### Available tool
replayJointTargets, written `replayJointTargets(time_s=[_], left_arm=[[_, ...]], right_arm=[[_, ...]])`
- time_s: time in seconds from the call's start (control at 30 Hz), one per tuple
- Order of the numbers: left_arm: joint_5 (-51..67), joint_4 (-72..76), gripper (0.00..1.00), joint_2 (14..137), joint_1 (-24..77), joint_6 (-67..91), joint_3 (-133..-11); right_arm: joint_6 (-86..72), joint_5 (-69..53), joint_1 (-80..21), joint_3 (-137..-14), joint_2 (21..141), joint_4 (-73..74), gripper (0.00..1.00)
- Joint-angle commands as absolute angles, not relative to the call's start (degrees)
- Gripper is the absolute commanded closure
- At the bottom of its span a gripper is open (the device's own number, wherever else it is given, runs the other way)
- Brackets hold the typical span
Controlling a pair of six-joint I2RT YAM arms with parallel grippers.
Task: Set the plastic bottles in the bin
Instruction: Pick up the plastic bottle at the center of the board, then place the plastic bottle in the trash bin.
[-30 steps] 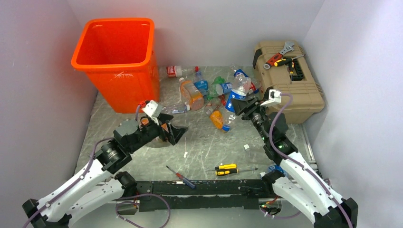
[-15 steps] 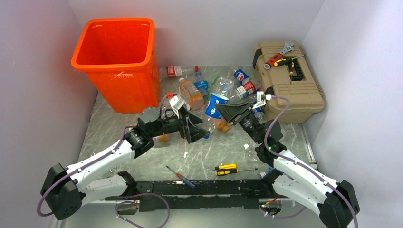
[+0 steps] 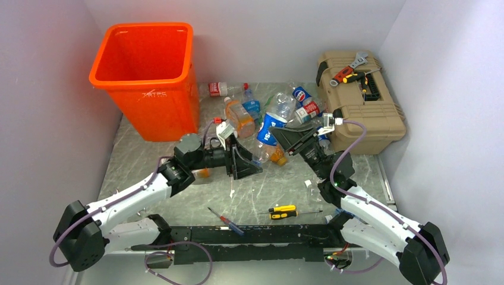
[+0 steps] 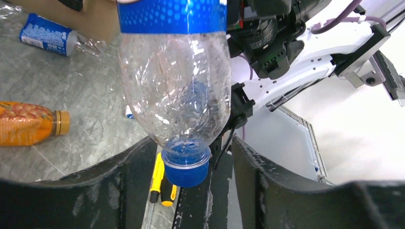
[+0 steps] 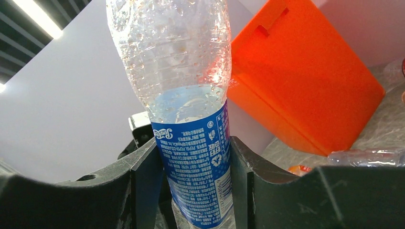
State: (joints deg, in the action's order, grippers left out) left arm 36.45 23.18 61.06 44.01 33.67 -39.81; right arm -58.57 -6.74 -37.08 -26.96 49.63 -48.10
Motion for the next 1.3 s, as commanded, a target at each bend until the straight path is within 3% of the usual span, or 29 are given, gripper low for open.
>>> replayJointTargets(time_s=[0.0, 0.23, 0.27, 0.33, 0.43, 0.63, 0.83, 1.03, 1.27], left_arm=[[41.2, 26.0, 0.42, 62.9, 44.3, 35.3, -40.1], [38.8, 22.7, 0.76, 61.2, 44.4, 33.3, -41.1], [38.1, 21.2, 0.83, 60.3, 44.4, 32.1, -41.5], [35.7, 15.7, 0.99, 58.0, 44.4, 28.5, -43.1], [30.5, 3.3, 1.0, 55.0, 44.5, 20.8, -48.2], [18.8, -22.4, 1.0, 52.6, 44.5, 1.9, -60.0], [7.5, -40.9, 1.0, 52.9, 44.4, -25.2, -66.7], [7.1, -42.9, 1.0, 47.6, 45.4, -48.5, -59.6], [5.6, -38.5, 1.0, 45.1, 48.4, -74.5, -53.5]], right_arm=[[-58.6, -6.0, -37.4, -27.4, 49.1, -53.0, 0.53], [-57.7, -7.6, -37.4, -27.9, 48.7, -50.9, 0.49], [-57.0, -8.6, -37.4, -28.5, 48.2, -48.2, 0.45], [-54.5, -10.3, -37.3, -30.4, 46.4, -41.9, 0.22], [-48.4, -11.6, -37.4, -35.4, 42.9, -25.3, 0.02], [-29.6, -8.4, -37.4, -48.5, 36.2, 9.9, 0.0], [-17.5, -2.6, -37.4, -64.0, 33.9, 30.7, 0.0], [-16.7, -0.4, -37.4, -72.8, 36.8, 38.4, 0.0], [-14.7, -15.1, -37.3, -78.7, 49.6, 47.0, 0.0]])
